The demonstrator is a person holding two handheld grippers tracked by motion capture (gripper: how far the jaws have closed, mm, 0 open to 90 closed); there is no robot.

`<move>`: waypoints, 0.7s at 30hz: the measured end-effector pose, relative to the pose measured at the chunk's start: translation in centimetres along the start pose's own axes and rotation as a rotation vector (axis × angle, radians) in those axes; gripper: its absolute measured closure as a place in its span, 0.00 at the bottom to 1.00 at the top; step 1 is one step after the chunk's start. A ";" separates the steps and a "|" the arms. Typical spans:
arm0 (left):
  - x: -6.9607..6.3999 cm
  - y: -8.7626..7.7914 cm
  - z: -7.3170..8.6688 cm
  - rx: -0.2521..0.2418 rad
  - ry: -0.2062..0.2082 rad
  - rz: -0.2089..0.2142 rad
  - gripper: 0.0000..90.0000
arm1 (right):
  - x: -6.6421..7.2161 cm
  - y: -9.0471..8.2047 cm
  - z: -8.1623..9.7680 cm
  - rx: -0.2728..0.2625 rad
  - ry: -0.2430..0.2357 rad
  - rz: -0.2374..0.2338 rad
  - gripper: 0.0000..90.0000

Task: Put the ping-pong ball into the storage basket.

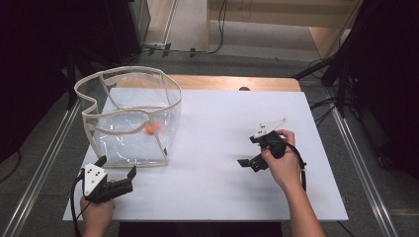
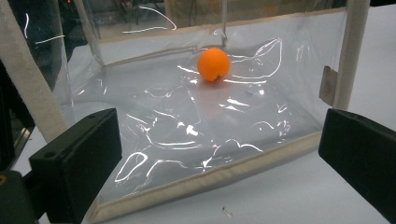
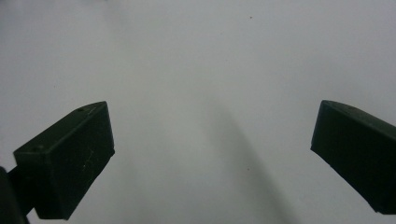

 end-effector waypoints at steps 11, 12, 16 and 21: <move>0.0 0.0 0.0 -0.001 -0.001 0.000 0.00 | -0.8 -1.1 1.7 -0.055 0.034 0.018 0.00; 0.0 -0.1 0.0 0.000 -0.001 -0.001 0.00 | -0.8 -1.2 1.9 -0.058 0.040 0.019 0.00; 0.0 -0.1 0.0 -0.001 -0.001 0.000 0.00 | -1.1 -1.8 2.3 -0.081 0.049 0.035 0.00; 0.0 0.0 0.0 -0.001 0.002 0.000 0.00 | -1.5 -2.4 3.2 -0.107 0.056 0.046 0.00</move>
Point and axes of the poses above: each handheld gripper's, and its own axes: y roughly forward along the jaws, z roughly out of its underside, x roughly to its left, the point moved 9 cm from there along y, roughly forward along the jaws, and after that the axes turned 8 degrees about -x, right-handed, at the moved point
